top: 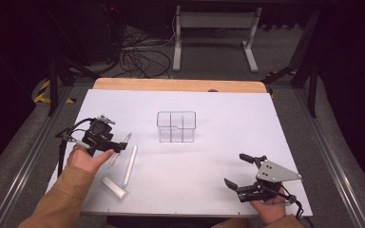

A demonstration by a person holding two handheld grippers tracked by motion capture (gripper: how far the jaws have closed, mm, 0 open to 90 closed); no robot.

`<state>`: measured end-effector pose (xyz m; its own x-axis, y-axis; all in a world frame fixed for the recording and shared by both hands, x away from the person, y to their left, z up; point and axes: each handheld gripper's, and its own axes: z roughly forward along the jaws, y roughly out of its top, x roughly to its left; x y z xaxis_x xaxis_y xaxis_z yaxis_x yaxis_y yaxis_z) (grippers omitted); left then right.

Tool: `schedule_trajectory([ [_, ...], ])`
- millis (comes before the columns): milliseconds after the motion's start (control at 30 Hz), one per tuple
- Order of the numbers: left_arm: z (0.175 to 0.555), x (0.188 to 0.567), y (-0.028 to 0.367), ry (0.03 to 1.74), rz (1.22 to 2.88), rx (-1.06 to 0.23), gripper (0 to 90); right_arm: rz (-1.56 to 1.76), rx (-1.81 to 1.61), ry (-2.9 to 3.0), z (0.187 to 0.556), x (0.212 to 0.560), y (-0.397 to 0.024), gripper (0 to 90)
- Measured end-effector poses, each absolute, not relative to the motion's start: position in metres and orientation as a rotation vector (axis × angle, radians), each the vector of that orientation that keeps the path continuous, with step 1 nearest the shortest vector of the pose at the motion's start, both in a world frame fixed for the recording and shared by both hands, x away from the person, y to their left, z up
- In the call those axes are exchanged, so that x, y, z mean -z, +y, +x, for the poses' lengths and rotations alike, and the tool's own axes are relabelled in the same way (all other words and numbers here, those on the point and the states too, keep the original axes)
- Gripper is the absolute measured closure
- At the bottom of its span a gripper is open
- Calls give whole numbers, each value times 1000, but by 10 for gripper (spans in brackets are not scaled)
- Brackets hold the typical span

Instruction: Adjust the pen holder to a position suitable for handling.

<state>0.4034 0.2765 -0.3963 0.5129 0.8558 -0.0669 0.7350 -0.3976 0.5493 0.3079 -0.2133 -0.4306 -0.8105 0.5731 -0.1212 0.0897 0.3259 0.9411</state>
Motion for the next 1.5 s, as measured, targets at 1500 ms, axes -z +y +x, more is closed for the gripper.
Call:
schedule_trajectory([
  [1500,445,430,259,1464,2377,-280,658,583,-1490,2177,308,431,-213,74],
])
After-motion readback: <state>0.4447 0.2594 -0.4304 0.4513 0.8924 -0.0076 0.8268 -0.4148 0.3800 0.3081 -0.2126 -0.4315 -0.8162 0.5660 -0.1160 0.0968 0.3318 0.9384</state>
